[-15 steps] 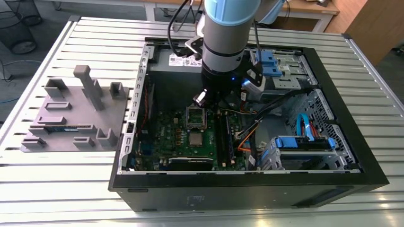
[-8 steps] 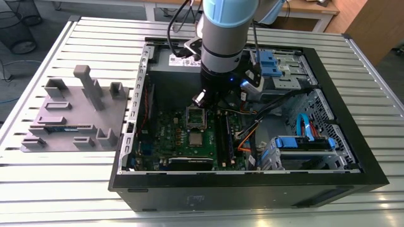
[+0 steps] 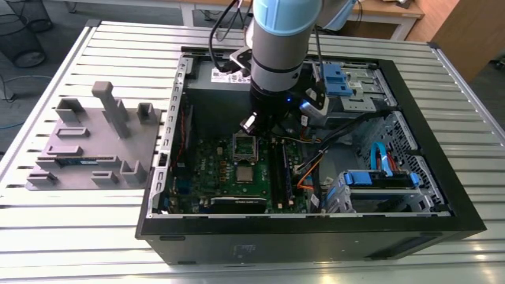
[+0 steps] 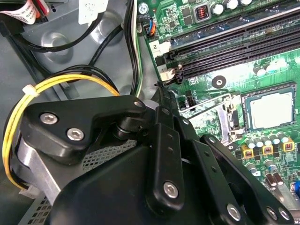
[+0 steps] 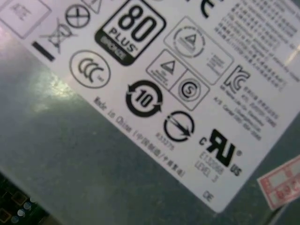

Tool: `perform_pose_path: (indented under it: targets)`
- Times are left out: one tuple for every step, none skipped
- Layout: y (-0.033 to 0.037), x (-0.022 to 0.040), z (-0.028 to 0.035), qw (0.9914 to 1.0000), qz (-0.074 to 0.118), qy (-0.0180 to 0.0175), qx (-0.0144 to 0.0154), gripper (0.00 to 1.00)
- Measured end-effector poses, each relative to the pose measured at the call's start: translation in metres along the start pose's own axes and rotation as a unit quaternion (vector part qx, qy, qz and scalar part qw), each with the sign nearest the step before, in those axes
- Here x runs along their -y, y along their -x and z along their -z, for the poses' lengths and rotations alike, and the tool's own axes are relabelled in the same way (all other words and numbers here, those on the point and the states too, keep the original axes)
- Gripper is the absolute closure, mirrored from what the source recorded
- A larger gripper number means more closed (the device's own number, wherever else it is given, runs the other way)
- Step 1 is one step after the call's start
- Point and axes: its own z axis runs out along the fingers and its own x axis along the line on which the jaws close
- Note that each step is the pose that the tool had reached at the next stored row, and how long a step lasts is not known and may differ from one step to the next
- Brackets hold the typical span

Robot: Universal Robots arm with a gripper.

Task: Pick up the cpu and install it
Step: 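Close the cpu cover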

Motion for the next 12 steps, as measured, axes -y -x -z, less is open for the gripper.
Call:
perform_pose_path:
  targets:
    - [0.0000, 0.0000, -0.0001, 1.00000, 0.000, 0.0000, 0.0001, 0.89]
    - [-0.0004, -0.0004, -0.0001, 1.00000, 0.000, 0.0000, 0.0001, 0.89]
    - [-0.0011, -0.0010, -0.0001, 1.00000, 0.000, 0.0000, 0.0002, 0.89]
    - [-0.0018, -0.0015, 0.0000, 1.00000, 0.000, -0.0001, 0.0003, 0.89]
    - [-0.0025, -0.0021, 0.0001, 1.00000, 0.000, -0.0002, 0.0004, 0.89]
    - [-0.0030, -0.0025, 0.0001, 1.00000, 0.000, -0.0003, 0.0005, 0.89]
    - [-0.0033, -0.0028, 0.0002, 1.00000, 0.000, -0.0004, 0.0005, 0.89]
    - [-0.0034, -0.0029, 0.0005, 1.00000, 0.000, -0.0006, 0.0004, 0.89]
    - [-0.0033, -0.0029, 0.0009, 1.00000, 0.000, -0.0010, 0.0001, 0.89]
    - [-0.0033, -0.0030, 0.0014, 1.00000, 0.000, -0.0017, -0.0005, 0.89]
    - [-0.0033, -0.0030, 0.0021, 1.00000, 0.000, -0.0025, -0.0012, 0.89]
    - [-0.0033, -0.0030, 0.0028, 0.99999, 0.000, -0.0033, -0.0019, 0.89]
